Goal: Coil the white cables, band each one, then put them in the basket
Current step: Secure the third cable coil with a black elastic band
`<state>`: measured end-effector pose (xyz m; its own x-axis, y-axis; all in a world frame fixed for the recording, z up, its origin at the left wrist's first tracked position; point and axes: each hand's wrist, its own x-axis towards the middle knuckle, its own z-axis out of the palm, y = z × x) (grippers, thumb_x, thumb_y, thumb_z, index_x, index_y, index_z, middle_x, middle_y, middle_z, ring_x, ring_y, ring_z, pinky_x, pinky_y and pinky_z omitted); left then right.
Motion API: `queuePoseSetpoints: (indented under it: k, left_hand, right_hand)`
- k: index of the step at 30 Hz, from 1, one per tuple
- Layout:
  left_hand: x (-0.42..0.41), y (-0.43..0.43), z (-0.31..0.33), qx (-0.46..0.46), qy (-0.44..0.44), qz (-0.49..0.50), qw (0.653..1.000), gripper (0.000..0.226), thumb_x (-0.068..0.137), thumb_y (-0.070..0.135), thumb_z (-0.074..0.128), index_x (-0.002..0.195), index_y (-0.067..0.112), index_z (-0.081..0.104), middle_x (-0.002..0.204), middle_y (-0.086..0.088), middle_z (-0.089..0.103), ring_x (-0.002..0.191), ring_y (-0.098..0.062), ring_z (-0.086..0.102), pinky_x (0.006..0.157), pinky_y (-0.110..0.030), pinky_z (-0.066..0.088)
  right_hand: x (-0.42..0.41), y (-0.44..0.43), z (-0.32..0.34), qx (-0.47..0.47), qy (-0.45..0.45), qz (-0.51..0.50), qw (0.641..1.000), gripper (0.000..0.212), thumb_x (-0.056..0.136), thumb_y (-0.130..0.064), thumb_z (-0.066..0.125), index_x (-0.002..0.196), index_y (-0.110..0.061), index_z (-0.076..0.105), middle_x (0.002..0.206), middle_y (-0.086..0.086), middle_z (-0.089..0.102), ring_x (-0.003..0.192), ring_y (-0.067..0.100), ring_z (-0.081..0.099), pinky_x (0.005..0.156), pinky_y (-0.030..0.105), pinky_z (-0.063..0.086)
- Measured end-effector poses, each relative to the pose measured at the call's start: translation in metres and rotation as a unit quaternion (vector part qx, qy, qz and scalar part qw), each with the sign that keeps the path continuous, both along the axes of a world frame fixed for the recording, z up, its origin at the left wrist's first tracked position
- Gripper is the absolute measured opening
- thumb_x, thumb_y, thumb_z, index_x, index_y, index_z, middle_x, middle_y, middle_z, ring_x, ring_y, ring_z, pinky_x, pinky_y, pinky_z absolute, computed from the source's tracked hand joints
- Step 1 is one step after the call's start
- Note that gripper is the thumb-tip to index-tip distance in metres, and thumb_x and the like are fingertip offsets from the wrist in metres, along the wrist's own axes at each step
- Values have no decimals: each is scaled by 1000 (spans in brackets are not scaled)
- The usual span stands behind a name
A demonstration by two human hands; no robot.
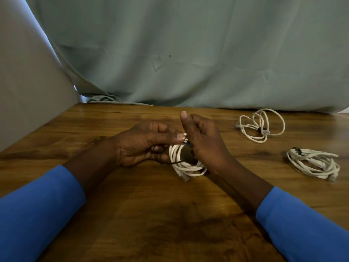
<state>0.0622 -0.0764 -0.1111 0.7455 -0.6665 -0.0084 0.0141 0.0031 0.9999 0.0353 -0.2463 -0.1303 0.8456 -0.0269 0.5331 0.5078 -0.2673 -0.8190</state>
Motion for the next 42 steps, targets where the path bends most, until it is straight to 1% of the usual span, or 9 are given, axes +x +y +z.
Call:
queuePoseSetpoints:
  k: [3, 5, 12, 18, 22, 26, 35, 39, 42]
  left_hand:
    - [0, 3, 1, 63, -61, 8, 996, 27, 76, 33, 78, 66, 10, 70, 48, -3, 44, 41, -11, 41, 48, -23, 47]
    - [2, 3, -1, 69, -89, 11, 994, 30, 77, 33, 78, 61, 10, 67, 47, -4, 43, 39, -12, 43, 50, -25, 47]
    - [7, 5, -10, 17, -86, 12, 996, 29, 79, 20, 85, 72, -1, 65, 48, -4, 41, 37, -11, 43, 46, -24, 48]
    - [-3, 4, -3, -19, -15, -3, 1000, 36, 85, 19, 64, 56, 7, 48, 41, 3, 41, 35, -7, 47, 43, -20, 43]
    - [-3, 5, 0, -35, 2, -2, 999, 35, 85, 19, 64, 60, 6, 45, 43, 3, 39, 33, -3, 40, 41, -18, 42]
    - [-4, 6, 0, -36, 6, -4, 999, 34, 85, 19, 63, 62, 6, 42, 42, 5, 39, 33, -1, 38, 41, -17, 42]
    - [2, 11, -2, -53, 4, -15, 998, 39, 90, 20, 65, 52, 16, 57, 44, 5, 36, 36, -3, 34, 43, -18, 41]
    - [7, 16, -2, -56, 25, -46, 997, 43, 93, 28, 69, 58, 10, 51, 42, 3, 36, 33, -3, 33, 46, -18, 39]
    - [9, 20, 0, -66, 35, -63, 995, 31, 84, 35, 71, 63, 13, 64, 46, 6, 41, 38, -1, 36, 54, -21, 52]
  right_hand:
    - [-2, 0, 2, -31, -7, 6, 999, 49, 109, -42, 42, 72, -11, 50, 60, -1, 41, 57, 9, 43, 58, 29, 36]
    - [-4, 0, 4, -31, 6, 19, 999, 50, 109, -43, 37, 74, -11, 52, 62, -2, 43, 61, 9, 45, 62, 29, 38]
    - [-11, -1, 3, 7, 64, 123, 990, 34, 98, -31, 67, 96, 0, 54, 72, 13, 64, 50, 9, 55, 44, 19, 40]
    - [-12, -1, 7, 78, 98, 175, 977, 26, 96, -38, 64, 89, -14, 58, 55, 0, 59, 39, 7, 48, 38, 18, 36]
    - [-9, -2, 8, 163, 112, 254, 947, 4, 87, -15, 57, 86, -12, 54, 55, 4, 49, 37, 10, 39, 37, 18, 29]
    - [-10, 0, 6, 141, 97, 244, 954, 17, 74, -4, 54, 89, -9, 49, 54, 7, 46, 36, 9, 37, 36, 15, 31]
    - [-12, 1, 10, 137, 101, 247, 954, 20, 78, 2, 56, 95, -7, 53, 57, 7, 55, 36, 10, 42, 37, 16, 34]
    - [-11, 1, 10, 209, 132, 257, 934, 13, 78, 3, 56, 84, -8, 58, 55, 9, 52, 32, 10, 35, 41, 16, 24]
    - [-12, 1, 14, 289, 159, 277, 902, 13, 76, 3, 53, 77, -9, 58, 53, 8, 49, 30, 6, 31, 40, 17, 22]
